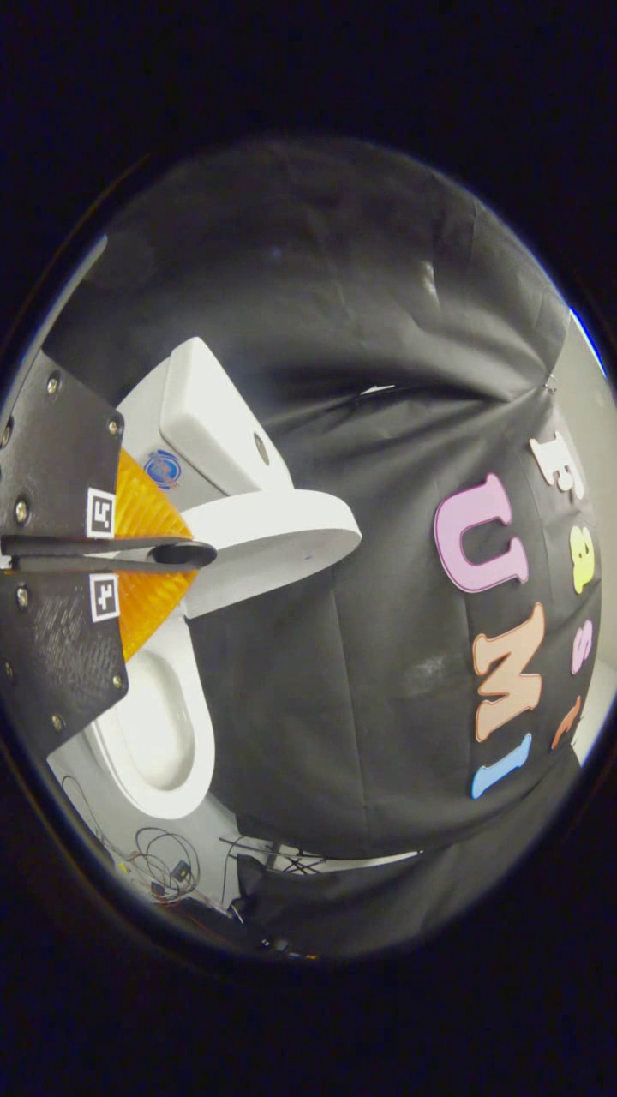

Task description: Open the toilet lid.

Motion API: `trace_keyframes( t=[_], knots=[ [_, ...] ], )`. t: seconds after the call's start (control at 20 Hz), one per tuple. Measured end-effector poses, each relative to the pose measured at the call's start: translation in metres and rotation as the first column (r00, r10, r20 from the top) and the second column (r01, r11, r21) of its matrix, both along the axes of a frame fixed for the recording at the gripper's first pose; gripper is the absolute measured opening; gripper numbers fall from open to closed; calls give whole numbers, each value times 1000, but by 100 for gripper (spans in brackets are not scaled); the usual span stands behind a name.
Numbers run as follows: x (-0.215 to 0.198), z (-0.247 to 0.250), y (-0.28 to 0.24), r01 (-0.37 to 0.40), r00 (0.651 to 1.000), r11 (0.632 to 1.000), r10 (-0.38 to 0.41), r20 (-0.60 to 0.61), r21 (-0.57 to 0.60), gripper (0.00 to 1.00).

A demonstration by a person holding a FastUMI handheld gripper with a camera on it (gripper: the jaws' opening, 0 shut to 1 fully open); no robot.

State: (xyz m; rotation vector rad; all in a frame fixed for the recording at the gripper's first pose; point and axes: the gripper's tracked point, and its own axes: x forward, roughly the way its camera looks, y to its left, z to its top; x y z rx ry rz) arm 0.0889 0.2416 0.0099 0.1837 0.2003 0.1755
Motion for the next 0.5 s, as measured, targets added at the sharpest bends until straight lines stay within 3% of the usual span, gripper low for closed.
trace_keyframes(
  t=[0.5],
  knots=[
    [-2, -8, 41, -62, 998, 998, 63, 13, -29, 1]
  ],
)
